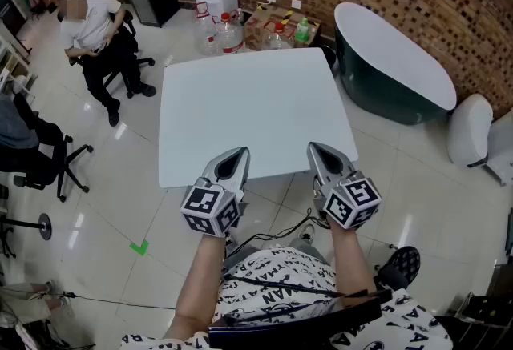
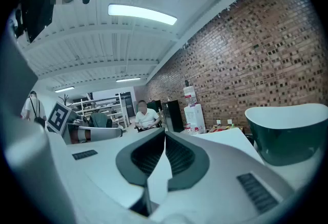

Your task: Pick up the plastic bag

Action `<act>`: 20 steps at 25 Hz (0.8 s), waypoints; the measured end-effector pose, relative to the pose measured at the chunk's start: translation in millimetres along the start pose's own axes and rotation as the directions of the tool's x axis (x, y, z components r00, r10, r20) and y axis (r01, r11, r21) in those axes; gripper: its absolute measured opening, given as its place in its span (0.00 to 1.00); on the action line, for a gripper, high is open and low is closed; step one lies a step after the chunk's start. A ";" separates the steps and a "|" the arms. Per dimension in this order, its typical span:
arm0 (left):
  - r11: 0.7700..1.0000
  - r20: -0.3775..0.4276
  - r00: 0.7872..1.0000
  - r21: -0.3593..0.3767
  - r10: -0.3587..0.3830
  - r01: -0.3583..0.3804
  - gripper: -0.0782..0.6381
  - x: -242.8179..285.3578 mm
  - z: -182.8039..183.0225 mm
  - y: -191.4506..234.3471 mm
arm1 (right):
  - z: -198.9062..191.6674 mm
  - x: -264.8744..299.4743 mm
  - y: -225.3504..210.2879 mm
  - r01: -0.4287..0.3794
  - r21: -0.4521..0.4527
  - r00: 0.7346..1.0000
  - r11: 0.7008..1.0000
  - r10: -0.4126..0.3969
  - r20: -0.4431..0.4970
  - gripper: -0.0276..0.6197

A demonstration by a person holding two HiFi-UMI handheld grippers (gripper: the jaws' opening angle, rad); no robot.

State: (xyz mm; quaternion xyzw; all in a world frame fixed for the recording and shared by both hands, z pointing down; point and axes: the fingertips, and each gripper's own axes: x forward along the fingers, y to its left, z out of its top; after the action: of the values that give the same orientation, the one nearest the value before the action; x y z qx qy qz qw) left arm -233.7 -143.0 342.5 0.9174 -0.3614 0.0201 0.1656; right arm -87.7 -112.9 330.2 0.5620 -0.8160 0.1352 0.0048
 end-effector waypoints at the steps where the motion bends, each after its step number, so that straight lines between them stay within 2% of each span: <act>1: 1.000 -0.004 1.000 0.001 -0.008 0.008 0.11 2.8 -1.3 -2.2 | -0.3 -1.2 -2.0 0.006 -0.003 1.000 1.000 -0.006 0.000 0.06; 7: 0.998 -0.044 0.997 0.008 -0.065 0.066 0.11 23.5 -10.9 -15.7 | -7.0 -2.0 -15.9 0.030 0.016 1.000 0.999 -0.030 0.007 0.07; 9: 0.993 -0.077 0.990 0.015 -0.118 0.119 0.11 37.1 -18.5 -31.3 | -13.4 -10.2 -27.2 0.069 0.038 0.998 0.997 -0.069 0.006 0.09; 11: 0.981 -0.125 0.974 0.021 -0.191 0.195 0.11 51.9 -30.3 -55.3 | -22.7 -27.2 -42.2 0.140 0.060 0.990 0.988 -0.141 0.004 0.13; 13: 0.965 -0.168 0.953 0.026 -0.252 0.260 0.11 65.5 -44.2 -80.1 | -33.5 -45.1 -58.2 0.202 0.083 0.979 0.976 -0.202 0.000 0.14; 14: 0.957 -0.186 0.942 0.029 -0.279 0.289 0.11 72.9 -51.2 -92.3 | -39.5 -54.0 -67.5 0.229 0.098 0.973 0.969 -0.229 -0.004 0.28; 15: 0.948 -0.203 0.931 0.032 -0.304 0.317 0.11 81.2 -58.0 -104.7 | -46.0 -63.2 -78.4 0.256 0.114 0.967 0.960 -0.256 -0.011 0.36; 16: 0.939 -0.217 0.919 0.035 -0.328 0.343 0.11 90.7 -64.7 -117.5 | -52.9 -73.2 -91.3 0.284 0.129 0.959 0.950 -0.284 -0.020 0.36; 17: 0.929 -0.229 0.908 0.037 -0.350 0.368 0.11 100.8 -71.7 -131.2 | -60.4 -84.4 -105.9 0.315 0.143 0.949 0.938 -0.314 -0.030 0.43; 19: 0.908 -0.258 0.882 0.040 -0.395 0.418 0.11 121.8 -86.2 -160.6 | -77.3 -110.8 -136.6 0.382 0.170 0.924 0.908 -0.378 -0.056 0.44; 20: 0.896 -0.272 0.868 0.040 -0.416 0.442 0.11 131.8 -93.3 -175.4 | -86.1 -125.1 -151.5 0.415 0.187 0.910 0.890 -0.410 -0.070 0.50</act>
State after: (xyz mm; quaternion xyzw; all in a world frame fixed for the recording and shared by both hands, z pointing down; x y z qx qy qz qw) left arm -11.2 -79.9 400.5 0.9714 -0.1223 0.1196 0.1649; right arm 85.1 -29.1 425.8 0.7179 -0.6605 0.2195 -0.0105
